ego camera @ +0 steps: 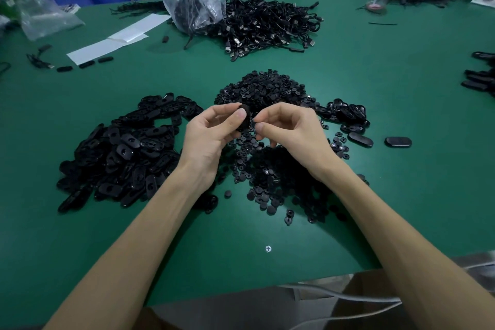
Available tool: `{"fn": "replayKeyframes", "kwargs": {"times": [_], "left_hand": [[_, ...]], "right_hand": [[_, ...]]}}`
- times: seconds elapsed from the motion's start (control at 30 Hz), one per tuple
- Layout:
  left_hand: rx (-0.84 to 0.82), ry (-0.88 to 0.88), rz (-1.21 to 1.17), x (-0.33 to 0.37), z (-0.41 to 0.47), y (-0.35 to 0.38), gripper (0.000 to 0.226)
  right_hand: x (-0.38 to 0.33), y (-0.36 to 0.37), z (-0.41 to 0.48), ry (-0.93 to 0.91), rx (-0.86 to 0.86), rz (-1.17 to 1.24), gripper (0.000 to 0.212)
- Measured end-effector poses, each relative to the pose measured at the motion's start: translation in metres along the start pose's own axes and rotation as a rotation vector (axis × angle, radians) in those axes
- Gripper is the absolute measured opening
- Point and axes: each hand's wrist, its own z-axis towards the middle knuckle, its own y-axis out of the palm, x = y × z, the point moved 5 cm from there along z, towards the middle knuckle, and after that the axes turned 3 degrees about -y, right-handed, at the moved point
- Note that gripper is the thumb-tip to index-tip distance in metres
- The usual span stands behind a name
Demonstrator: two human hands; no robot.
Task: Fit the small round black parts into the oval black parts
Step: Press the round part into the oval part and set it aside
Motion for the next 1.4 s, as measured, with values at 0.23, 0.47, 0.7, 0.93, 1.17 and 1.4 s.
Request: {"fn": "replayKeyframes", "kwargs": {"times": [0.23,0.47,0.7,0.93,1.17,1.4], "left_hand": [[-0.006,-0.029,-0.086,0.0,-0.004,0.003,0.022],[-0.057,0.056,0.026,0.001,-0.005,0.008,0.014],[-0.08,0.119,0.136,0.003,-0.01,0.014,0.011],[-0.067,0.214,0.262,0.006,-0.011,0.015,0.016],[-0.058,0.286,0.351,0.005,-0.013,0.017,0.023],[-0.095,0.293,0.313,0.004,-0.013,0.021,0.023]], "right_hand": [[0.0,-0.006,0.0,0.021,0.111,0.051,0.017],[0.002,-0.008,0.0,0.028,0.157,0.049,0.02],[0.003,-0.009,0.001,0.028,0.16,0.025,0.023],[0.004,-0.009,0.001,0.013,0.161,-0.023,0.025],[0.002,-0.01,-0.003,0.018,0.213,-0.082,0.028],[-0.002,-0.006,-0.006,0.012,0.221,-0.093,0.023]]}}
